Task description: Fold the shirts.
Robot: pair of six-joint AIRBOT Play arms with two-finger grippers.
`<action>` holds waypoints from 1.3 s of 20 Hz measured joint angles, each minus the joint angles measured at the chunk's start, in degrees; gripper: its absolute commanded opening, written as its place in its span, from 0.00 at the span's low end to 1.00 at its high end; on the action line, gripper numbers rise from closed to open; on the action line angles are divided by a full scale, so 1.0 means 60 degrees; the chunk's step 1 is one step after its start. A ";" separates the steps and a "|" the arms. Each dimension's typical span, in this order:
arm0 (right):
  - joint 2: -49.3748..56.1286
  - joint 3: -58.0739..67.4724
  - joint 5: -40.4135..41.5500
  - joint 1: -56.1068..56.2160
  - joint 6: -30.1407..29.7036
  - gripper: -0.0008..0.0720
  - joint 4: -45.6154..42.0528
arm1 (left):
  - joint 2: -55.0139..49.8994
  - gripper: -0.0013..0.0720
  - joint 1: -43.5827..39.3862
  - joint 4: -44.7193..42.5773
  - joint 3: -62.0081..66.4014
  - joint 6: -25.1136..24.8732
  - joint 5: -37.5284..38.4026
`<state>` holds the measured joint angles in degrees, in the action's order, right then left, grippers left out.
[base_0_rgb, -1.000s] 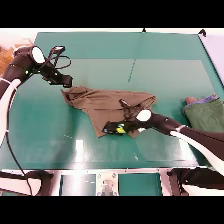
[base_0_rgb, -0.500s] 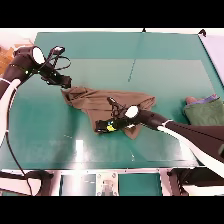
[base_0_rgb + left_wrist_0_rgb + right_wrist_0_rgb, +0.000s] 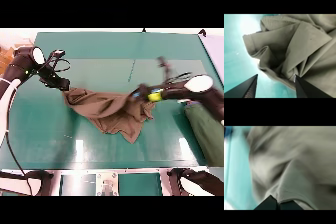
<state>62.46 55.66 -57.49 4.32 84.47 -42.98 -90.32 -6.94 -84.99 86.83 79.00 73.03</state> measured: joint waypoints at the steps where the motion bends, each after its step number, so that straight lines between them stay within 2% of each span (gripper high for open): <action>1: -0.0098 -0.0004 -0.0080 -0.0841 -0.0007 0.04 -0.0106 | 0.0000 0.73 0.0000 -0.0007 0.0000 0.0000 0.0055; 4: -0.0044 -0.0135 -0.0251 -0.2634 -0.0306 0.04 -0.0262 | 0.0000 0.73 0.0000 0.0022 0.0004 0.0058 0.0164; 7: 0.0433 -0.0291 -0.0295 -0.3519 -0.0630 0.04 -0.0339 | 0.0000 0.73 0.0000 0.0433 -0.0109 0.0208 0.0197; 13: 0.1435 -0.0433 -0.0335 -0.3592 -0.1086 0.04 -0.0350 | 0.0000 0.73 0.0000 0.2153 -0.1759 0.0077 -0.0109; 19: 0.1701 -0.0452 -0.0324 -0.3279 -0.1300 0.04 -0.0350 | -0.0084 0.73 0.0000 0.4237 -0.2911 -0.0707 -0.1359; 20: 0.1712 -0.0452 -0.0324 -0.3249 -0.1326 0.04 -0.0346 | -0.0135 0.65 0.0000 0.4601 -0.2973 -0.0900 -0.1486; 21: 0.1723 -0.0452 -0.0324 -0.3228 -0.1341 0.04 -0.0346 | -0.0171 0.25 0.0000 0.4900 -0.3016 -0.1086 -0.1523; 22: 0.1727 -0.0452 -0.0321 -0.3220 -0.1355 0.04 -0.0350 | -0.0204 0.05 -0.0004 0.5125 -0.3049 -0.1275 -0.1537; 26: 0.1738 -0.0452 -0.0317 -0.3191 -0.1395 0.04 -0.0350 | -0.0262 0.05 0.0000 0.5548 -0.3111 -0.1796 -0.1756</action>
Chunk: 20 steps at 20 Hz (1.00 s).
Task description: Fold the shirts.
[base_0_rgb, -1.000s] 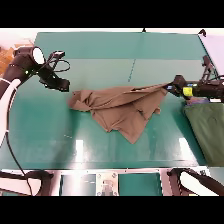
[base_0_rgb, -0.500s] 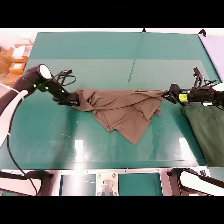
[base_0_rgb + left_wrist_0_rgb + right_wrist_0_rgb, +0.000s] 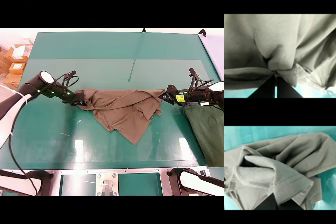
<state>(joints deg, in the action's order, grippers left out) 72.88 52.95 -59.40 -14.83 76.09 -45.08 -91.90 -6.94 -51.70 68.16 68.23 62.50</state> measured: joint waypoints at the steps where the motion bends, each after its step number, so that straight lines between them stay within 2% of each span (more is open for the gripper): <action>1: 0.0000 0.0000 -0.0004 0.0004 -0.0004 0.04 0.0004 | -0.0007 0.05 0.0000 0.0044 -0.0007 -0.0069 -0.0066; 3: 0.0000 0.0000 -0.0004 0.0004 -0.0007 0.04 0.0000 | -0.0011 0.05 0.0000 0.0018 0.0055 -0.0182 -0.0084; 4: 0.0000 0.0000 -0.0004 0.0004 -0.0011 0.04 0.0004 | -0.0015 0.18 -0.0004 -0.0168 0.0208 -0.0237 0.0058; 5: 0.0000 0.0000 -0.0004 0.0004 -0.0015 0.04 0.0004 | -0.0015 0.66 0.0000 -0.0503 0.0433 -0.0280 0.0368; 6: 0.0000 0.0000 -0.0007 0.0004 -0.0015 0.04 0.0004 | -0.0015 1.00 -0.0004 -0.0969 0.0765 -0.0306 0.0812; 10: 0.0000 0.0000 -0.0029 0.0004 -0.0022 0.04 0.0000 | -0.0011 0.98 0.0000 -0.2626 0.2299 -0.0576 0.2437; 13: 0.0004 0.0000 -0.0033 0.0004 -0.0018 0.04 0.0000 | -0.0011 0.98 0.0000 -0.2856 0.2718 -0.1260 0.3009; 17: 0.0007 0.0000 -0.0033 0.0004 -0.0022 0.04 0.0000 | -0.0015 0.98 -0.0022 -0.2685 0.2670 -0.2018 0.3136; 20: 0.0007 0.0000 -0.0025 0.0004 -0.0022 0.04 0.0000 | -0.0033 0.98 -0.0022 -0.2535 0.2248 -0.2561 0.2444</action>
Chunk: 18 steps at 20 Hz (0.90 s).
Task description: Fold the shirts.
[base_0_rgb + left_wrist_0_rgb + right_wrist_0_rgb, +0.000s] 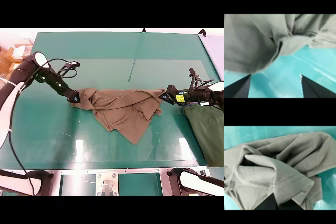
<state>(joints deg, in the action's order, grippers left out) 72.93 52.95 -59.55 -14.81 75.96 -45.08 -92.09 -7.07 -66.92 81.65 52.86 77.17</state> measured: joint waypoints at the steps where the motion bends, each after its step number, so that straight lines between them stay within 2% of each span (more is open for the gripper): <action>1: 0.0000 0.0000 0.0011 0.0000 0.0004 0.04 0.0000 | -0.0036 0.98 0.0000 0.0055 -0.0186 -0.0098 -0.0339; 4: 0.0000 0.0000 0.0062 0.0004 0.0004 0.04 0.0000 | -0.0339 0.97 0.0004 0.0510 -0.0663 -0.0313 -0.1271; 5: 0.0000 0.0000 0.0073 0.0004 0.0004 0.04 0.0000 | -0.0495 0.75 0.0004 0.0776 -0.0761 -0.0404 -0.1497; 6: 0.0000 0.0000 0.0080 0.0004 0.0004 0.04 0.0004 | -0.0627 0.04 0.0000 0.1002 -0.0834 -0.0463 -0.1679; 9: 0.0004 0.0109 0.0084 -0.0015 0.0004 0.04 0.0018 | -0.0809 0.05 0.0000 0.1479 -0.0772 -0.0528 -0.1814; 12: -0.0029 0.0845 -0.0226 -0.0127 0.0007 0.04 0.0346 | -0.0561 0.05 0.0000 0.1687 0.0120 -0.0240 -0.1206; 18: -0.0947 0.4725 -0.1322 -0.0226 0.0044 0.04 0.1322 | 0.1851 0.05 0.0000 0.1818 0.3847 0.0594 -0.0765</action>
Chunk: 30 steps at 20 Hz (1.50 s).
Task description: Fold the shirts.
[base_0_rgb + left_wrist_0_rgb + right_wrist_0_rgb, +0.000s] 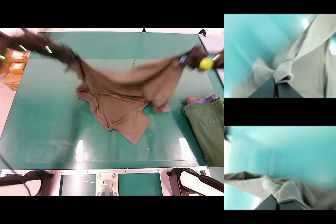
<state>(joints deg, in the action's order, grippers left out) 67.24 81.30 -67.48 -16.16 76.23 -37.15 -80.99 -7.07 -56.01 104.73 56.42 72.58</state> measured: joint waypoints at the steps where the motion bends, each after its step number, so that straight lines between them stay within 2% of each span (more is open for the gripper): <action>1: -0.0219 0.0823 -0.0091 -0.0011 0.0040 0.04 0.0095 | 0.0506 0.05 0.0000 -0.0044 0.0685 0.0102 -0.0171; 4: -0.0925 0.3413 -0.0219 -0.0022 0.0149 0.04 0.0270 | 0.2328 0.05 0.0000 -0.0178 0.2116 0.0310 -0.1315; 7: -0.1756 0.5173 0.0076 -0.0022 0.0178 0.04 0.0331 | 0.4054 0.05 0.0000 -0.0244 0.2652 0.0404 -0.2845; 11: -0.2929 0.6040 0.0499 -0.0022 0.0200 0.04 -0.0066 | 0.5537 0.05 0.0000 -0.0321 0.2903 0.0397 -0.4189; 15: -0.3421 0.6022 0.0616 -0.0022 0.0215 0.04 -0.0397 | 0.5781 0.05 0.0000 -0.0426 0.2922 0.0368 -0.4645; 19: -0.3523 0.4557 0.0466 -0.0022 0.0226 0.04 -0.0594 | 0.5213 0.05 0.0000 -0.0597 0.2193 0.0364 -0.4626; 24: -0.3373 0.0525 0.0685 -0.0015 -0.0047 0.04 -0.0648 | 0.2881 0.05 0.0000 -0.0350 0.0317 0.0474 -0.4000; 27: -0.2750 -0.2430 0.1810 -0.0007 -0.0463 0.04 -0.0659 | 0.0674 0.05 -0.0004 0.0251 -0.0408 0.0229 -0.4164; 30: -0.1326 -0.4295 0.3373 0.0000 -0.0878 0.04 -0.0601 | -0.1603 0.05 0.0004 0.1628 -0.0688 -0.0546 -0.4739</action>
<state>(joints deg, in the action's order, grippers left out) 59.29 55.53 -47.24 -16.16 70.96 -40.75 -90.61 -7.05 -46.24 100.60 53.15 44.14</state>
